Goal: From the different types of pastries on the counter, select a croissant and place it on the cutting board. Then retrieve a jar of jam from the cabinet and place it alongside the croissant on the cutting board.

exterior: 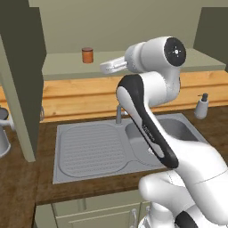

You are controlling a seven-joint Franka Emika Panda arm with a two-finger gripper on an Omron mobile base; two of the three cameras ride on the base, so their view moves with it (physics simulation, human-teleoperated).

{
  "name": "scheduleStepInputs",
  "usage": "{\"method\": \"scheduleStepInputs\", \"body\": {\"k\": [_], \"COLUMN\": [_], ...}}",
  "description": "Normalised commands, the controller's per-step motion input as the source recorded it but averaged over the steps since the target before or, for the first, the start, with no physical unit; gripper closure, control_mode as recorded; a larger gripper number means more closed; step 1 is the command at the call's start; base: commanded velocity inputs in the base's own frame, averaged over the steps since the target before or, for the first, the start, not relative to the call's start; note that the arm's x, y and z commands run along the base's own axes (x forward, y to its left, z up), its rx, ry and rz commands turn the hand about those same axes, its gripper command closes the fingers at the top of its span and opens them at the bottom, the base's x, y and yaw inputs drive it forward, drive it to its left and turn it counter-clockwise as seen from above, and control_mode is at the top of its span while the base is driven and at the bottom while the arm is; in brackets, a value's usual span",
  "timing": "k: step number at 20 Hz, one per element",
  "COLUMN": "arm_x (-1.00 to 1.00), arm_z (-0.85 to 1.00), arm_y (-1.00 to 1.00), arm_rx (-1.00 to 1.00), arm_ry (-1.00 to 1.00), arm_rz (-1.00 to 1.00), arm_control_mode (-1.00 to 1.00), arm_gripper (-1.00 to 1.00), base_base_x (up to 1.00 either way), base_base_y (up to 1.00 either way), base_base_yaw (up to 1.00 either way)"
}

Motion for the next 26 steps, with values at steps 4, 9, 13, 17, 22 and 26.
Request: {"method": "scheduleStepInputs", "body": {"k": [4,9,13,17,22,26], "arm_x": [0.21,0.43,0.73,0.51,0.17,0.12], "arm_z": [-0.01,0.0,0.0,0.08,0.22,0.26], "arm_y": [0.0,0.02,0.0,0.1,0.29,0.09], "arm_rx": [0.0,-0.01,0.0,0.0,0.0,0.0], "arm_ry": [0.0,0.0,0.04,0.15,0.22,0.16], "arm_rz": [0.0,0.0,0.0,0.0,0.0,0.0], "arm_control_mode": [-1.0,-1.0,-1.0,-1.0,-1.0,-1.0], "arm_gripper": [-1.0,-1.0,-1.0,-1.0,-1.0,-1.0], "base_base_x": [0.0,0.0,0.0,0.0,0.0,0.0], "base_base_y": [0.0,0.0,0.0,0.0,0.0,0.0], "base_base_yaw": [0.0,0.0,0.0,0.0,0.0,0.0]}}
